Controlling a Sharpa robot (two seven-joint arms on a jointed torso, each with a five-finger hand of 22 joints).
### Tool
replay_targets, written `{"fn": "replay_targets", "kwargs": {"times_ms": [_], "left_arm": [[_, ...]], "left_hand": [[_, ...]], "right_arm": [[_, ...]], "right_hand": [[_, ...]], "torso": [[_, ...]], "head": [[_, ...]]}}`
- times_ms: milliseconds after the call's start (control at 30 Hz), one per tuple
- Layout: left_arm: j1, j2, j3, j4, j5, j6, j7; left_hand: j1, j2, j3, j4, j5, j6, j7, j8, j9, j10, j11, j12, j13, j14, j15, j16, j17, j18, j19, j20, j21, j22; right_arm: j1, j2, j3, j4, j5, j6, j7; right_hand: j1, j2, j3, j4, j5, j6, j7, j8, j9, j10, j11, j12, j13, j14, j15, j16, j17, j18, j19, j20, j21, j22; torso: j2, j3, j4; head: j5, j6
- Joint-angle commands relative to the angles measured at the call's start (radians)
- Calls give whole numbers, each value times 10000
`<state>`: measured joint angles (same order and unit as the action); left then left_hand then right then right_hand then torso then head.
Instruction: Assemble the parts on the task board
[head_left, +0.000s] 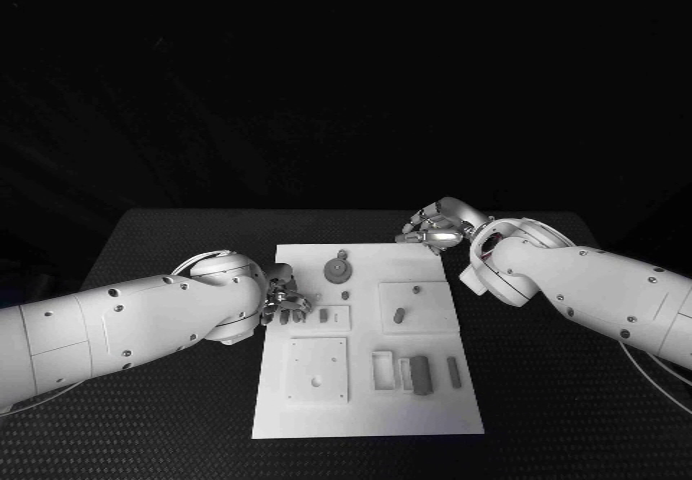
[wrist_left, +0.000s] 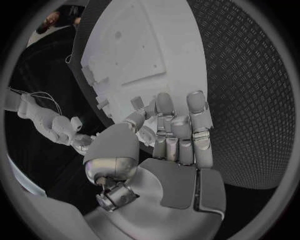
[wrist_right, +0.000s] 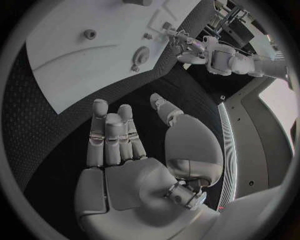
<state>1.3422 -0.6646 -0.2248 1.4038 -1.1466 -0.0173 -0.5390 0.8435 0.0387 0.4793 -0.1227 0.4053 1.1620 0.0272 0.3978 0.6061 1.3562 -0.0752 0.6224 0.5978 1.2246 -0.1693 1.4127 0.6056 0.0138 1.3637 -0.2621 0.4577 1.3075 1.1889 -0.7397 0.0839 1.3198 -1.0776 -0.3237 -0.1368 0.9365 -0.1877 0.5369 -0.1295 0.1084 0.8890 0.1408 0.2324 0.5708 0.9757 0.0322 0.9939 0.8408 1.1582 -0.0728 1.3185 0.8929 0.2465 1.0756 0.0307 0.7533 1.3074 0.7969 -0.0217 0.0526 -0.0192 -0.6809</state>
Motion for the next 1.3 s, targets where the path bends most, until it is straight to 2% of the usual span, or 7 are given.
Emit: {"fn": "replay_targets", "kwargs": {"times_ms": [33, 1300], "left_arm": [[-49, 32, -16, -17, -207, 119, -9], [-156, 10, -36, 39, -227, 367, -30]], "left_hand": [[34, 126, 1122, -1079, -61, -42, 34, 38, 12, 22, -7, -24, -5, 66, -127, -52, 13, -81, 34, -13, 11, 178], [30, 144, 1149, -1117, -104, -52, 35, 48, 20, 29, -4, -30, -6, 74, -122, -59, 20, -86, 38, -7, 6, 183]], "right_arm": [[-9, 2, 4, 13, -6, 136, 71], [-12, 8, 4, 29, -6, 145, 73]], "right_hand": [[-28, 66, 16, 47, 40, 5, 60, -47, 10, -64, 25, 57, -19, -65, -12, -51, -10, 153, -71, 3, -59, 188], [-30, 66, 16, 51, 40, 4, 60, -49, 11, -68, 25, 65, -27, -66, -12, -50, -12, 153, -71, 1, -60, 189]], "torso": [[1, 10, -2], [-1, -4, 5]], "head": [[4, -13], [30, -38]]}}
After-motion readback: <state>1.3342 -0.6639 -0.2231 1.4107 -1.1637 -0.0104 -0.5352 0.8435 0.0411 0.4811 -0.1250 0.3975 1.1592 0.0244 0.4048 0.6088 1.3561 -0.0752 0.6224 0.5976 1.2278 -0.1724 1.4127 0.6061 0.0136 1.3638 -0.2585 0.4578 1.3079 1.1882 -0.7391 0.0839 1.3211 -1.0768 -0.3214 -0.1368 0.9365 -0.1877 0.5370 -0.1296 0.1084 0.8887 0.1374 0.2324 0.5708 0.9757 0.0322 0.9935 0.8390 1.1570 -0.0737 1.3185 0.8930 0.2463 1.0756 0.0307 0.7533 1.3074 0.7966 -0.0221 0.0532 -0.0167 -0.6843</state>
